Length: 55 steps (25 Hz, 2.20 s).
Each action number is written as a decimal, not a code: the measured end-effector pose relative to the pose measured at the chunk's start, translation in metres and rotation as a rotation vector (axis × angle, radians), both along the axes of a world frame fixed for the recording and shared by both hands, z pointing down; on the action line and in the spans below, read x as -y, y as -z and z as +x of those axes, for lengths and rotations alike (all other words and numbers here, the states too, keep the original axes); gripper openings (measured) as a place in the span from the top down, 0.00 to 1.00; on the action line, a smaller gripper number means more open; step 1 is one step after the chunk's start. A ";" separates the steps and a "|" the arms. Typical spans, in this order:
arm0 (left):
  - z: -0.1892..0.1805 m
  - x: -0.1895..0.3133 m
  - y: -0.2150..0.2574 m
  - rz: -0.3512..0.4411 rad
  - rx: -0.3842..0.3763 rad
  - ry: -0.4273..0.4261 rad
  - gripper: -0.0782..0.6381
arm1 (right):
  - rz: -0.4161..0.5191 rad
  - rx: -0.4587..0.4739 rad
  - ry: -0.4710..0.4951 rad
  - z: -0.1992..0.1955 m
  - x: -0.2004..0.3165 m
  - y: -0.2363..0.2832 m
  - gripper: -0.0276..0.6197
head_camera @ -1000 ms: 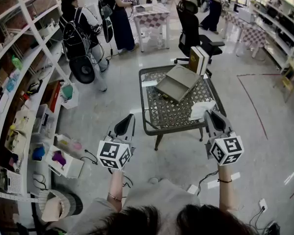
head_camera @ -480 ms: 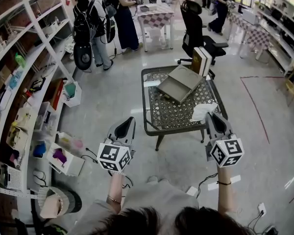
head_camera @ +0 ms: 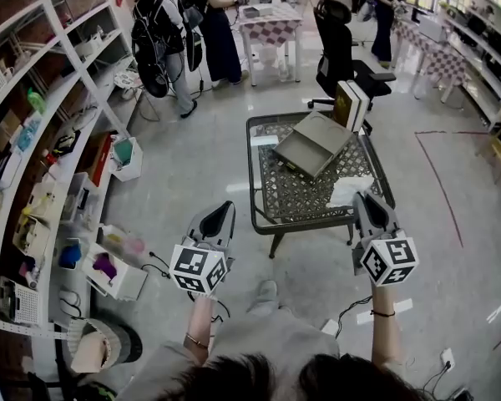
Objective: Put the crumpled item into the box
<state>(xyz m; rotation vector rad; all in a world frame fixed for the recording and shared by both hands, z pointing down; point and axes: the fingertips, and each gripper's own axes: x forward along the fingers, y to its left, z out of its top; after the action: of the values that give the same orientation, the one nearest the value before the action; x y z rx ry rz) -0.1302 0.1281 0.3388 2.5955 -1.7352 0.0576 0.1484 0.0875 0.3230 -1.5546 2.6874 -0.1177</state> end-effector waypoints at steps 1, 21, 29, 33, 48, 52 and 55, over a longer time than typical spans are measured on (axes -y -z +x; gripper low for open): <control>-0.002 0.004 -0.001 -0.002 -0.004 -0.003 0.87 | -0.005 -0.002 -0.002 -0.002 0.003 -0.002 0.88; -0.031 0.125 -0.016 -0.007 -0.039 -0.114 0.87 | -0.041 -0.004 -0.098 -0.031 0.096 -0.022 0.88; -0.029 0.156 -0.026 -0.037 -0.036 -0.173 0.87 | -0.072 0.025 -0.143 -0.037 0.120 -0.032 0.88; -0.027 0.166 -0.038 -0.068 -0.043 -0.185 0.87 | -0.096 0.029 -0.152 -0.039 0.133 -0.038 0.88; -0.021 0.240 -0.056 -0.129 -0.087 -0.138 0.87 | -0.155 -0.004 -0.096 -0.036 0.222 -0.053 0.88; -0.013 0.263 -0.059 -0.144 -0.090 -0.135 0.87 | -0.180 -0.005 -0.069 -0.037 0.248 -0.061 0.88; -0.008 0.279 -0.062 -0.156 -0.097 -0.128 0.87 | -0.200 -0.008 -0.049 -0.036 0.266 -0.068 0.88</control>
<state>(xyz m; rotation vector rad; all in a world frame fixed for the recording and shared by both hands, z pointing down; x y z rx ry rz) -0.1379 -0.1504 0.4010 2.5474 -1.4696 0.0654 0.1122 -0.1782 0.3911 -1.6732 2.7134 -0.3906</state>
